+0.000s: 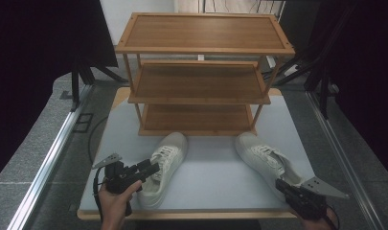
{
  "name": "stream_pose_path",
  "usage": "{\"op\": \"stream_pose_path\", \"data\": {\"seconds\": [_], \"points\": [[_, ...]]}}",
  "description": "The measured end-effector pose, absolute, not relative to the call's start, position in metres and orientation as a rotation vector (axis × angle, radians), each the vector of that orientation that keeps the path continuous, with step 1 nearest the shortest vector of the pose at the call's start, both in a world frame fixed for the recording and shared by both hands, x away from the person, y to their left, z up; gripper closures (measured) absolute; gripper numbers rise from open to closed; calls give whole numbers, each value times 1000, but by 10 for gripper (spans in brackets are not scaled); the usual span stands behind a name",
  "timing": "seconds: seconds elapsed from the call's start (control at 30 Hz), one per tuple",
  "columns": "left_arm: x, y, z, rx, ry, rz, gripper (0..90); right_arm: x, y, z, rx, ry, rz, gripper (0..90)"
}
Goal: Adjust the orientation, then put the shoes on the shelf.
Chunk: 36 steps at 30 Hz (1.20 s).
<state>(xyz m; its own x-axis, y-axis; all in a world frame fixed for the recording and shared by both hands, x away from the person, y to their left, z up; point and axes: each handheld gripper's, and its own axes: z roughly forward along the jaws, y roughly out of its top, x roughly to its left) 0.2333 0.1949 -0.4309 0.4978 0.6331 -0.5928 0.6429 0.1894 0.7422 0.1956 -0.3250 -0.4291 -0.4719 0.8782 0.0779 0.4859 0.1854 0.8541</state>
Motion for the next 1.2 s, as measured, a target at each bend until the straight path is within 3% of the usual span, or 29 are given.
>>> {"op": "stream_pose_path", "data": {"seconds": [0.47,1.2], "points": [[214,208,-421,1420,1172,60,462,207,-303,-424,1134,2079,1313,685],[218,195,-422,1506,1151,88,462,225,-296,-408,1119,2061,1314,610]]}}
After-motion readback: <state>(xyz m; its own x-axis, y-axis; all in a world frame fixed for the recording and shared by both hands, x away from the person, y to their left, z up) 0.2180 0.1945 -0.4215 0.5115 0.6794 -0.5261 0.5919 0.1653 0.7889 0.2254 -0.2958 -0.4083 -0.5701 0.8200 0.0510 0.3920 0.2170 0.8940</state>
